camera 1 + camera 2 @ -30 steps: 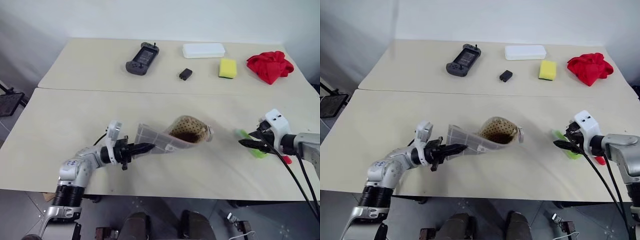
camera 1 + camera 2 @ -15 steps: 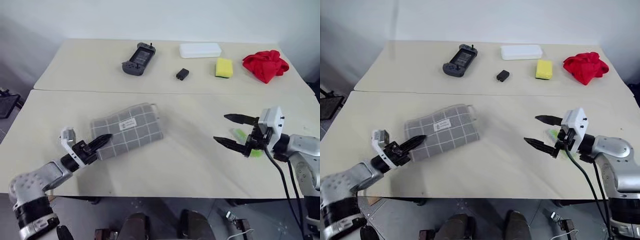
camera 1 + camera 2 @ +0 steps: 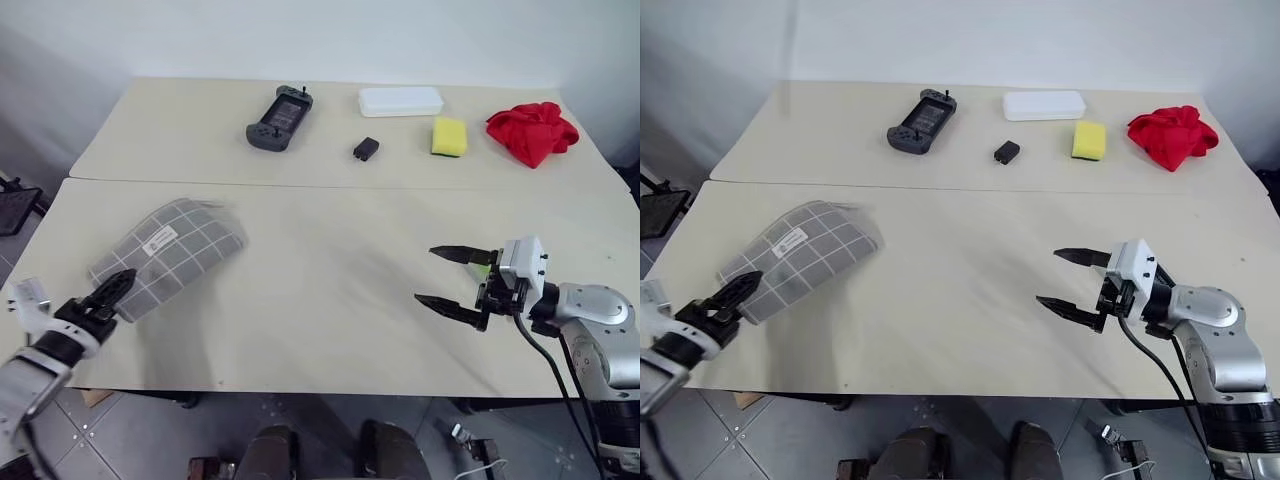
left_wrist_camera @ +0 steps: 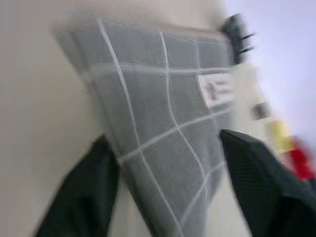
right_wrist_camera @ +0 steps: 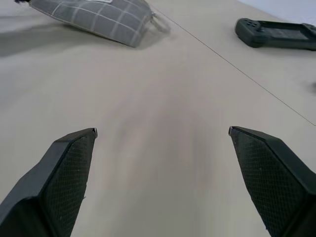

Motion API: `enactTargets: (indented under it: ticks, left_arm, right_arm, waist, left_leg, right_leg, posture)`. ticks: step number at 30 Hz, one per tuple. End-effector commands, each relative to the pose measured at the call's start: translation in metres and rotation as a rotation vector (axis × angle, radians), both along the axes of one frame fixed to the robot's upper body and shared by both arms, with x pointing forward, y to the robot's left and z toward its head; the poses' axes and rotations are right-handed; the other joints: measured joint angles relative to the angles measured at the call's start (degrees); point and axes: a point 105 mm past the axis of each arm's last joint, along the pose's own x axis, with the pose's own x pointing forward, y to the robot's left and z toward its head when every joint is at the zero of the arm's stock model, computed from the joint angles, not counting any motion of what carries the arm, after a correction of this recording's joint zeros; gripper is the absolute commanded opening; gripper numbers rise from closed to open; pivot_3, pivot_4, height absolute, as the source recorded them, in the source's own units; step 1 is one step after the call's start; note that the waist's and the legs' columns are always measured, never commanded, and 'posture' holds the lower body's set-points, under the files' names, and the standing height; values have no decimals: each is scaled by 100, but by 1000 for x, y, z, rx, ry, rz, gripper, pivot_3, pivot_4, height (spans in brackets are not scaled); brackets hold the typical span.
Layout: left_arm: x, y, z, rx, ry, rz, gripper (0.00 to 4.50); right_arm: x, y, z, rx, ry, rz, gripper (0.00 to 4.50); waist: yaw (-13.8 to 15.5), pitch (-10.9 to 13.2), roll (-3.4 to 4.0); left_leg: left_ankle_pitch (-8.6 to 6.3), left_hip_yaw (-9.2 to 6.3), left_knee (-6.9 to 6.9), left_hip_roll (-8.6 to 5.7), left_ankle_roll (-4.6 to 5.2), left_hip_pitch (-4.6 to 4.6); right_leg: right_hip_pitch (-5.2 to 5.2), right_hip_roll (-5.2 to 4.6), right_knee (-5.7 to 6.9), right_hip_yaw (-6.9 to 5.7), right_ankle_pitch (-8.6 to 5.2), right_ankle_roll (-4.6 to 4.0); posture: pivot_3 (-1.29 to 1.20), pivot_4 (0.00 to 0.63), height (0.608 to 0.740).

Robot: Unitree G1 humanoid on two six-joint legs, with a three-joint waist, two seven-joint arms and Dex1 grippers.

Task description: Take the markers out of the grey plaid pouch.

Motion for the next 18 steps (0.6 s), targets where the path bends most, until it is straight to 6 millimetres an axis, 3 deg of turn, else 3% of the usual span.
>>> enactTargets:
  ticks: [1, 3, 5, 10, 14, 18]
  left_arm:
    - [-18, 12, 0, 316, 83, -115, 4308]
    - [-34, 29, 3, 505, 157, -258, 4466]
    - [-37, 55, 7, 697, 227, -295, 4466]
    - [-40, 16, 47, 757, -159, -671, 4466]
    - [-34, -10, 51, 804, -343, -756, 4466]
    - [-17, -47, 40, 866, -470, -809, 4466]
  right_arm:
    - [-3, -4, 8, -14, -32, 18, 4500]
    - [-8, -4, 5, -48, -14, 60, 4500]
    - [-10, -5, 2, -72, 6, 85, 4500]
    - [-8, -14, 6, -111, -11, 103, 4500]
    - [-5, -23, 16, -122, -46, 88, 4500]
    - [-12, -27, 0, -219, -41, 130, 4500]
  waist:
    - [-37, 1, 3]
    - [-65, 4, 0]
    - [-54, 6, 4]
    - [-79, 7, 7]
    - [-118, 7, 6]
    - [-107, 7, 6]
  left_leg:
    - [0, 8, -5, -2, -1, 1]
    - [-2, 21, -20, 0, -3, 6]
    - [-6, 47, -25, 6, -12, 2]
    - [-5, 86, -41, 21, -22, -4]
    - [-5, 87, -66, 23, -20, -9]
    - [-4, 100, -71, 23, -18, -6]
  right_leg:
    - [-5, 0, 3, 7, -1, -1]
    - [-13, 4, -3, 15, -2, -3]
    - [-25, 15, -1, 15, -8, -13]
    - [-50, 18, -1, 28, -12, -21]
    - [-85, 19, 6, 54, -12, -21]
    - [-87, 20, 8, 58, -11, -20]
  posture:
    - [0, 150, 740]
    - [0, 150, 740]
    - [0, 150, 740]
    - [0, 150, 740]
    - [0, 150, 740]
    - [0, 150, 740]
